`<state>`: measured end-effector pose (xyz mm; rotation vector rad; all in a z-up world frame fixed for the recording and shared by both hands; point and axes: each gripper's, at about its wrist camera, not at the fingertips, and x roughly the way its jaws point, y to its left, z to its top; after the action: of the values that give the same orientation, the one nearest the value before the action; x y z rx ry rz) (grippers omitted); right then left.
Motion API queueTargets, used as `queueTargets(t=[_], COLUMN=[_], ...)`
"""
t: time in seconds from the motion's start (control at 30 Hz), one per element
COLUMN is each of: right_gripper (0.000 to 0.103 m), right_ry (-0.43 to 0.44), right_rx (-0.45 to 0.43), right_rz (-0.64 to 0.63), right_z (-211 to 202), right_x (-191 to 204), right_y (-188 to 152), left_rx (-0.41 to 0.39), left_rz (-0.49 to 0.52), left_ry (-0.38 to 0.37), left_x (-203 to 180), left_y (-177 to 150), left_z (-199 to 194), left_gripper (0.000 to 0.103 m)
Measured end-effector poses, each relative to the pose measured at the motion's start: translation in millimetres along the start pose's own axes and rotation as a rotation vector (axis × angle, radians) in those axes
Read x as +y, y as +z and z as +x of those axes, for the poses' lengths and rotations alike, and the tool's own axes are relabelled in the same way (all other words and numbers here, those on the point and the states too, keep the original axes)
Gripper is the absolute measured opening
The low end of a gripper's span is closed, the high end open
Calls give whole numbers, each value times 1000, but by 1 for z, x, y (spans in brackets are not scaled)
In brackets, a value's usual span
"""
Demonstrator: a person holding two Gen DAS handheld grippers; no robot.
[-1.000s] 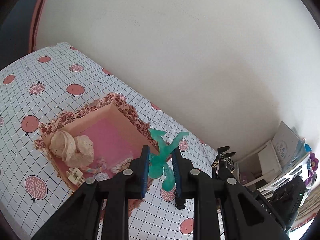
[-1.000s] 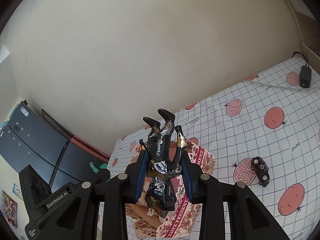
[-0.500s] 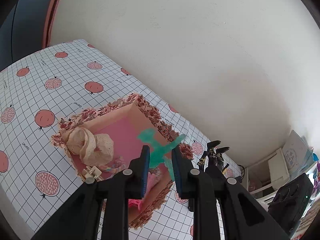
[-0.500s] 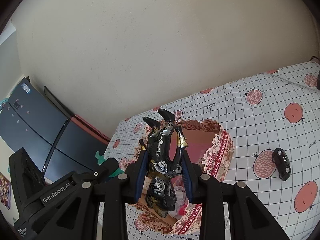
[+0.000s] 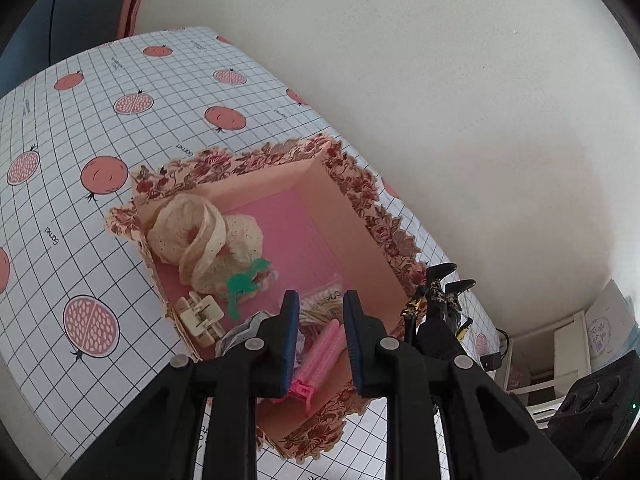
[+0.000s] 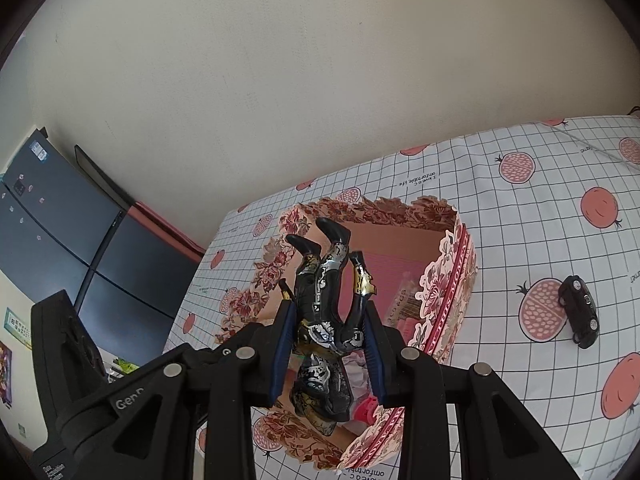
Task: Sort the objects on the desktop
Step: 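Lift and carry the figurine and green toy over the gift box, then open right tool dropping the figurine into box while left tool drops the green toy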
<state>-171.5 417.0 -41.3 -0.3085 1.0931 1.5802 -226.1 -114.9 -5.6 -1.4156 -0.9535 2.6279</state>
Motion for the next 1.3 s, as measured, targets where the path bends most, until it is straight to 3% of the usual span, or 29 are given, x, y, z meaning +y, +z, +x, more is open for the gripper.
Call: queueTargets(t=[0.3, 0.47, 0.53, 0.77, 0.9, 1.1, 1.3], right_gripper=[37, 37, 38, 38, 38, 42, 54], right_ry=[-32, -53, -59, -84, -91, -105, -116], right_rx=[56, 69, 72, 81, 77, 74, 69], right_rz=[6, 8, 9, 6, 9, 19, 25], right_z=[25, 29, 30, 30, 27, 22, 17], right_x=[-7, -8, -8, -6, -5, -4, -5], right_y=[-9, -11, -10, -10, -9, -7, -5], left_rx=[30, 43, 39, 38, 31, 25, 12], left_rz=[-75, -97, -98, -98, -100, -110, -112], left_ry=[57, 72, 78, 81, 87, 79, 65], left_x=[17, 21, 21, 21, 22, 22, 21], left_y=[-3, -4, -5, -5, -4, -3, -2], left_z=[14, 18, 17, 17, 15, 12, 8], left_gripper=[24, 37, 48, 53, 62, 70, 74])
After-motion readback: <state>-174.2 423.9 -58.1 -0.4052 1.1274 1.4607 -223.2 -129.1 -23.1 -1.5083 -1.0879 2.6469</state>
